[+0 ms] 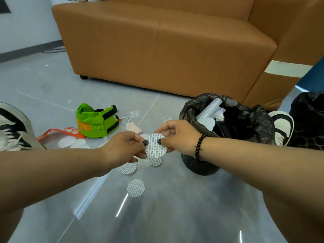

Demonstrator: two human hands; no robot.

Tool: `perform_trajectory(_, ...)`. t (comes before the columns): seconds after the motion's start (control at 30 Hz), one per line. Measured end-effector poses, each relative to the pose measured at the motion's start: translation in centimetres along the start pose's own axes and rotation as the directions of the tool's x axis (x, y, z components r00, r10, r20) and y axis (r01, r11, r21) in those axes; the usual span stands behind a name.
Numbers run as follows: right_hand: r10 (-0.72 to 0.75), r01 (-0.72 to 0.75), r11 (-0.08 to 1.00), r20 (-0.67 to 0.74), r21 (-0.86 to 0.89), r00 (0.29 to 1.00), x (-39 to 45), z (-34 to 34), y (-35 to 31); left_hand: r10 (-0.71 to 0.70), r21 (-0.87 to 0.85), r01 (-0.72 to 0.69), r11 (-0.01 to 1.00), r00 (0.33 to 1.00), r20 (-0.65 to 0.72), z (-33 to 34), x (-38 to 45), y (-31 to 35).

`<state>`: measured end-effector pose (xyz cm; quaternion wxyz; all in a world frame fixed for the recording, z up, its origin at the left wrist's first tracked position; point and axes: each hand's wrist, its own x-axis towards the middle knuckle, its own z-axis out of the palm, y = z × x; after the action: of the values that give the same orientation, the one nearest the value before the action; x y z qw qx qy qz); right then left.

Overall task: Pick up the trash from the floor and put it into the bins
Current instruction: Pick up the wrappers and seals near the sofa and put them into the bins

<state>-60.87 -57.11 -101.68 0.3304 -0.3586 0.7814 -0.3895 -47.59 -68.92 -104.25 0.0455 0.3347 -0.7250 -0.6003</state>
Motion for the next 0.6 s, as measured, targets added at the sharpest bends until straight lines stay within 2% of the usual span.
perform_trajectory(0.1,0.091,-0.091,0.993,-0.012,-0.08,0.996,2.8,1.9,2.5,-0.072,0.047,0.07,0.996,0.997,0.042,-1.7,1.2,-2.0)
perform_trajectory(0.17,0.142,-0.15,0.973,-0.059,-0.175,0.988,4.7,2.7,4.7,-0.115,0.124,0.112,0.986,0.993,0.013,-2.9,2.1,-3.8)
perform_trajectory(0.27,0.246,-0.277,0.939,-0.164,-0.205,0.955,7.3,4.1,7.6,-0.119,0.458,0.155,0.875,0.987,-0.105,-5.3,3.5,-8.0)
perform_trajectory(0.33,0.294,-0.33,0.929,-0.207,-0.167,0.933,8.7,5.8,9.3,-0.122,0.584,0.178,0.792,0.983,-0.134,-6.8,4.4,-10.9)
perform_trajectory(0.4,0.329,-0.365,0.919,-0.224,-0.145,0.917,9.5,7.3,10.6,-0.116,0.625,0.171,0.762,0.985,-0.127,-7.4,4.9,-12.8)
perform_trajectory(0.47,0.348,-0.389,0.9,-0.21,-0.199,0.913,9.8,8.5,11.5,-0.091,0.638,0.139,0.757,0.99,-0.108,-7.4,5.5,-13.9)
perform_trajectory(0.6,0.362,-0.414,0.857,-0.214,-0.307,0.907,9.8,9.0,12.9,0.015,0.571,-0.003,0.821,1.0,-0.016,-5.3,6.1,-13.9)
